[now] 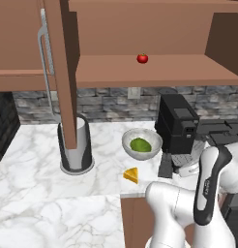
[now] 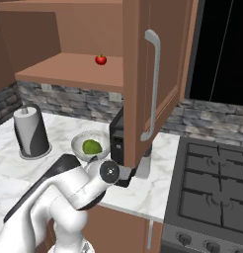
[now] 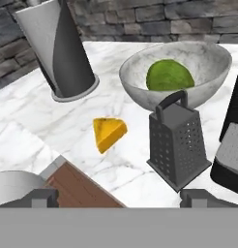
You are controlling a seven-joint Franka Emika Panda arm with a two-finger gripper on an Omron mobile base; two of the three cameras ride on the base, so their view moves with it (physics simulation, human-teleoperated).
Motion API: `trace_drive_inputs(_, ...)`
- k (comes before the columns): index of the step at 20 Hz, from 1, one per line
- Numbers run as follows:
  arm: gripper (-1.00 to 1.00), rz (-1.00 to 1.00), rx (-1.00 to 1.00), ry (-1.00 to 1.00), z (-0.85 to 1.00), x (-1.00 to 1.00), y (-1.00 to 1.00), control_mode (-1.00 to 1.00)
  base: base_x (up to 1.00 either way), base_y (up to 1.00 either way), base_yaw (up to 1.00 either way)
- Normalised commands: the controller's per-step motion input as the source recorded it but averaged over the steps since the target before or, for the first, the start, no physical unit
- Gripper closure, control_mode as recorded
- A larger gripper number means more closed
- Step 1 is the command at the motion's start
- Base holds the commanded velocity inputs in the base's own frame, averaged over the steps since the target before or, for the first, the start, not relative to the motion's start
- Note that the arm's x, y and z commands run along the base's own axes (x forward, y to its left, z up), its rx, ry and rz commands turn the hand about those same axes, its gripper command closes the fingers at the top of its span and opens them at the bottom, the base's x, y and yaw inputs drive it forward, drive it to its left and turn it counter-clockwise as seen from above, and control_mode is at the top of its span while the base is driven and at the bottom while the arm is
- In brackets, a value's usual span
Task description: Pick the cheese from the fridge and the cheese grater from the cabinet and place them next to the salad bowl.
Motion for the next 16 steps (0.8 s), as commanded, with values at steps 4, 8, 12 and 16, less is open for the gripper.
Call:
trace_drive_inputs(4, -1.00, -0.03, 0.00, 0.15, 0.52, -0.28, 0.00, -1.00, 0.00, 0.00, 0.00)
trace_drive_inputs(8, -1.00, -0.02, 0.00, 0.12, 0.47, -0.33, 0.00, -1.00, 0.00, 0.00, 0.00)
trace_drive_inputs(12, -1.00, -0.07, 0.00, 0.06, 0.35, -0.37, 0.05, -1.00, 0.00, 0.00, 0.00)
trace_drive_inputs(16, -1.00, -0.06, 0.00, 0.01, 0.33, -0.35, 0.10, -1.00, 0.00, 0.00, 0.00)
